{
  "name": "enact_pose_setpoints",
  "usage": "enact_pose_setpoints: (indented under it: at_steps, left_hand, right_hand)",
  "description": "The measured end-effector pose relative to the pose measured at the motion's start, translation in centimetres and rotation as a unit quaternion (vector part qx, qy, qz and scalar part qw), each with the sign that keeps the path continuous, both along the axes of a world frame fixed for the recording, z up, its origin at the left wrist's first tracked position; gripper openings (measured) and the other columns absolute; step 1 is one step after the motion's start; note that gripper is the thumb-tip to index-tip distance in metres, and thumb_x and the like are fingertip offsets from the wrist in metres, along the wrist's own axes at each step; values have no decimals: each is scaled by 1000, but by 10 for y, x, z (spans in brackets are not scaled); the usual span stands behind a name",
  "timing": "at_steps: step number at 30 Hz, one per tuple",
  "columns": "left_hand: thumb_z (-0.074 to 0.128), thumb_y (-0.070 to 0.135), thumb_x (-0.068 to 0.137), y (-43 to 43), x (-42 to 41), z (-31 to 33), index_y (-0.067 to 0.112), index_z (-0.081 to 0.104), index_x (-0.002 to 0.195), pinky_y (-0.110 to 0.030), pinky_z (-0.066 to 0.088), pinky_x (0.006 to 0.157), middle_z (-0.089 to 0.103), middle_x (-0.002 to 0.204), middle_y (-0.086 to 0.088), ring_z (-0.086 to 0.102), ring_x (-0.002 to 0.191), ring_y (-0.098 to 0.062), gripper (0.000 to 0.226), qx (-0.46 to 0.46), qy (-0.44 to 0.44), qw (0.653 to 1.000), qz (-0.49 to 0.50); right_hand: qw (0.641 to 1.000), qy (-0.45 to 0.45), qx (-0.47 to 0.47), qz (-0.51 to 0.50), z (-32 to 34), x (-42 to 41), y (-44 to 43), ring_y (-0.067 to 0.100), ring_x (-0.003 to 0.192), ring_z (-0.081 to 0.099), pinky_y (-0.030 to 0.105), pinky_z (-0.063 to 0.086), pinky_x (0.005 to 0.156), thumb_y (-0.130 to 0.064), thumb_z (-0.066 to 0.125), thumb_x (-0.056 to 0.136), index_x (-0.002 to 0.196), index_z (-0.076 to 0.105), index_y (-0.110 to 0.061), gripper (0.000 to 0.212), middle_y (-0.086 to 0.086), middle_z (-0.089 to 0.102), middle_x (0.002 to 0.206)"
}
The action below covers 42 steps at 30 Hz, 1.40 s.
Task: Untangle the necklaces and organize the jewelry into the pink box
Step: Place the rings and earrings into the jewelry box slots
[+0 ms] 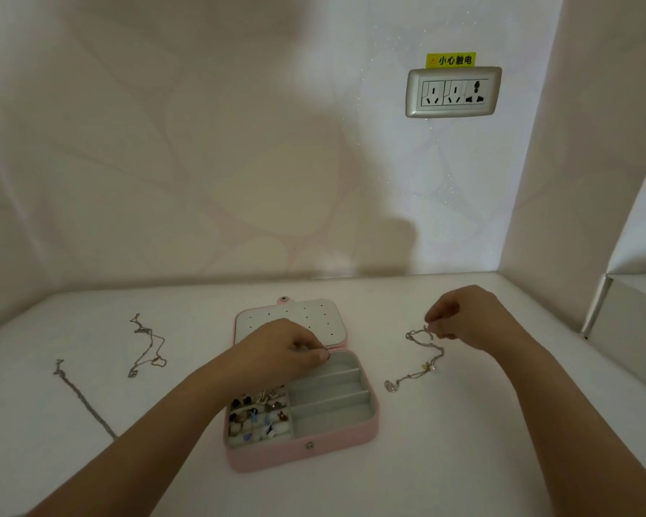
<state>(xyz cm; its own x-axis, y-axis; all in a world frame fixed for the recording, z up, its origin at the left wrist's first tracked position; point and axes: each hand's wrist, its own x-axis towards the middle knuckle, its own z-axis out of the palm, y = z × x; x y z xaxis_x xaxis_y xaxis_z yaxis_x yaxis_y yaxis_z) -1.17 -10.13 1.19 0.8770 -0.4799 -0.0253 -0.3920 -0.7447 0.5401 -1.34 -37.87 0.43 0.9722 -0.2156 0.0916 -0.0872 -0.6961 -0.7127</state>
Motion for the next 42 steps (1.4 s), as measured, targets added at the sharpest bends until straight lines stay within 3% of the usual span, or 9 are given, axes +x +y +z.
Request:
enact_pose_setpoints:
  at_steps: [4,8,13,17,24,33,35,38,42]
  left_hand:
    - [65,20,88,-3,-4,7,28,71,99,-2,43,71,70,92,17,65,86,4,15,-172,6,985,23]
    - [71,8,82,-8,-11,17,20,71,101,-10,49,72,74,92,1,70,81,-9,22,-314,36,949,13]
    - [76,9,76,-13,-24,23,13,72,95,-15,52,72,75,87,-5,71,80,-15,20,-342,39,939,-11]
    - [83,18,68,-9,-29,26,17,73,78,-15,52,68,73,72,3,70,69,-8,15,-251,-37,967,15]
    - [84,15,68,13,-40,31,18,72,82,-14,52,64,73,71,4,67,63,-3,19,-169,-25,985,36]
    - [81,14,71,32,-60,33,20,72,87,-20,55,65,73,73,2,67,66,-9,20,-180,-39,981,62]
    - [80,12,71,37,-62,30,17,74,86,-18,53,61,72,71,-1,66,62,-9,17,-204,-12,976,77]
    - [76,6,74,44,-60,23,11,75,84,-15,48,50,70,63,-5,61,51,-6,12,-247,46,959,134]
    - [74,7,77,50,-58,13,7,76,86,-14,35,42,62,53,-1,47,44,-5,9,-267,112,940,180]
  right_hand:
    - [937,5,331,116,22,-13,18,14,65,66,20,56,65,0,74,75,87,62,-5,18,11,70,79]
    - [862,60,459,204,29,-19,41,12,59,63,17,53,55,-2,68,67,84,51,-8,25,8,63,68]
    - [861,86,424,268,26,-23,64,15,60,62,19,52,58,-1,70,70,77,47,-11,26,11,63,72]
    - [876,81,370,299,19,-25,82,15,61,60,20,50,59,7,66,81,72,37,-16,37,15,68,78]
    - [865,95,393,296,11,-31,106,13,56,60,19,50,57,8,66,81,71,35,-16,41,7,64,65]
    - [842,75,454,282,5,-39,129,14,56,61,18,48,54,4,71,78,71,39,-14,37,5,63,58]
    - [868,58,406,280,2,-41,134,13,58,62,18,49,56,-4,75,77,74,49,-12,27,4,66,60]
    - [947,-35,154,279,-2,-40,136,-2,61,60,13,46,62,-13,78,76,75,65,-18,15,-9,66,65]
    - [933,-90,-28,348,-8,-41,140,2,78,58,16,47,72,-11,70,83,87,76,-25,16,-14,61,80]
